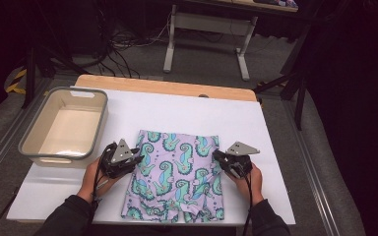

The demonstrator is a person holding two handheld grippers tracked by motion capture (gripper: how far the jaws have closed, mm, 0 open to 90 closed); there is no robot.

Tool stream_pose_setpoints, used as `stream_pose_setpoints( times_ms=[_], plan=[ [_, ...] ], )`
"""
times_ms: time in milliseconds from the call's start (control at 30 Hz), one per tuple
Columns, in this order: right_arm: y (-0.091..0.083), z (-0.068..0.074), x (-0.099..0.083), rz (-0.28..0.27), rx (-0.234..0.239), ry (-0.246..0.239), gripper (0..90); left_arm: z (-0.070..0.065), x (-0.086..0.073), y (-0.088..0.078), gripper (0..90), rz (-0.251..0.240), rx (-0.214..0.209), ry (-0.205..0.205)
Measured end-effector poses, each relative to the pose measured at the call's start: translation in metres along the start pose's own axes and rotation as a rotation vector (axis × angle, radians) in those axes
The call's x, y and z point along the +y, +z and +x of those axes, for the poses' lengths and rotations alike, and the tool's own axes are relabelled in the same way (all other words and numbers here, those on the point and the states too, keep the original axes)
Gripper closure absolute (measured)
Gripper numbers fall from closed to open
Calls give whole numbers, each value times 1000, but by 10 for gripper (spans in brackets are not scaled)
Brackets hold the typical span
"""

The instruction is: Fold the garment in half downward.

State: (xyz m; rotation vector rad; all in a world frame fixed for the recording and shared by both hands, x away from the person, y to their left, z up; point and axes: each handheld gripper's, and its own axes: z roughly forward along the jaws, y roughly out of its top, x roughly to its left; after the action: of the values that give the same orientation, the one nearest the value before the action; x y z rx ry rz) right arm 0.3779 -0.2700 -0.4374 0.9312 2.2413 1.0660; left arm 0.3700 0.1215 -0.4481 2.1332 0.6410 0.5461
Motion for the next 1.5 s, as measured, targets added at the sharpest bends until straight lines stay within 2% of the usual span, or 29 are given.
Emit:
stream_pose_setpoints(
  times_ms=[233, 467, 667, 700, 833, 900, 1000, 1033, 1100, 1267, 1367, 1500],
  plan=[
    [-7, 6, 3, -45, 23, -18, 776, -2, 1, -7, 600, -30, 10, 23],
    [-14, 12, 4, -67, 42, -35, 709, -5, 2, -13, 477, -57, 26, 43],
    [-22, 15, 2, -101, 39, -31, 595, -4, 1, -15, 392, -66, 16, 31],
    [-23, 15, 1, -107, 36, -27, 551, -4, 1, -16, 375, -69, 17, 29],
    [-25, 15, -1, -112, 44, -26, 499, -3, -1, -17, 328, -76, 3, 15],
    [-26, 16, -3, -114, 49, -21, 473, -5, -2, -17, 290, -79, 18, 10],
    [-27, 16, -4, -120, 53, -17, 375, -5, -4, -19, 224, -91, 26, 7],
    [-27, 16, -5, -117, 48, -16, 322, -5, -5, -21, 210, -95, 27, 6],
    [-28, 18, -7, -122, 8, -14, 235, -5, -8, -22, 192, -103, 25, -2],
    [-33, 17, -10, -168, -3, 2, 163, -6, -14, -23, 134, -84, 8, -2],
    [-35, 17, -12, -177, -10, 7, 145, -7, -16, -23, 115, -74, 5, 6],
    [-38, 17, -16, -179, -15, -1, 140, -9, -19, -26, 96, -93, -11, 6]
  ],
)
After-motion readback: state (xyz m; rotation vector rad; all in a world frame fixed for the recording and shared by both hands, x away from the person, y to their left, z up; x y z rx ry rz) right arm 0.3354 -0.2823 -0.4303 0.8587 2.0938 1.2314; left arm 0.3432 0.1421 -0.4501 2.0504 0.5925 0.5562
